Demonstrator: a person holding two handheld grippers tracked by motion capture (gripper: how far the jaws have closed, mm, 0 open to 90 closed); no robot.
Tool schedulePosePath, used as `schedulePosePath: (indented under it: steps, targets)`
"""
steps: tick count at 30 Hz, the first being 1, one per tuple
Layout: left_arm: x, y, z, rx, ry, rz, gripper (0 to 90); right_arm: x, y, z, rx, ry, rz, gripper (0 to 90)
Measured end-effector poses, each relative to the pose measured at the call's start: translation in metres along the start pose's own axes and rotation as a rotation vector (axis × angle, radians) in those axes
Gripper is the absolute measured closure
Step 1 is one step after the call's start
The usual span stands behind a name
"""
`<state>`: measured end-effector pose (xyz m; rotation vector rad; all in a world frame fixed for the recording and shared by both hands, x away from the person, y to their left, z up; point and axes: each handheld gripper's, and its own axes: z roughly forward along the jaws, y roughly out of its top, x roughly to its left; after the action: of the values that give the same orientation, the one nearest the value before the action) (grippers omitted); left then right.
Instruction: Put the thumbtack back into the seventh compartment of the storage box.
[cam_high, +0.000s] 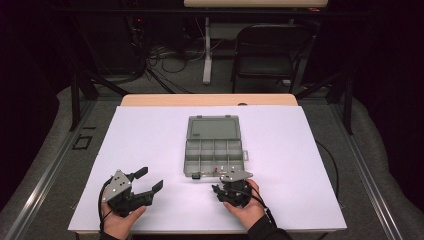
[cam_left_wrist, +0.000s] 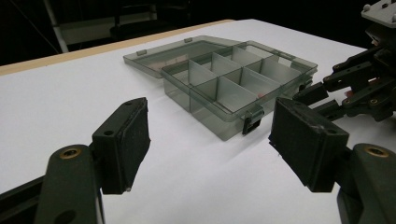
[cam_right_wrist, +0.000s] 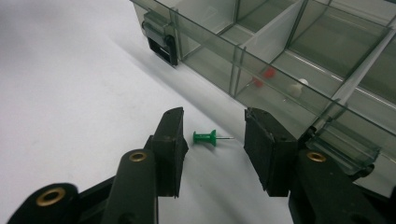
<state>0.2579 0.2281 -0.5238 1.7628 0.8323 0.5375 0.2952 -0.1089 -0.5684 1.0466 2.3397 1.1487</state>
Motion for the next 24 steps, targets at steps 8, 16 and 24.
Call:
schedulePosePath:
  steps: [8, 16, 24]
  targets:
    - [-0.0016, 0.0001, 0.0001, 0.002, -0.003, 0.004, 28.1, -0.0023, 0.001, 0.0028, 0.003, 0.011, -0.003, 60.6]
    - [-0.0013, 0.0002, 0.0002, 0.002, -0.002, 0.005, 28.1, -0.0019, 0.0019, 0.0043, 0.013, 0.01, -0.01, 64.0]
    - [-0.0014, 0.0003, 0.0, 0.001, -0.003, 0.007, 28.1, -0.0021, 0.0022, 0.0046, 0.011, 0.005, -0.008, 68.7]
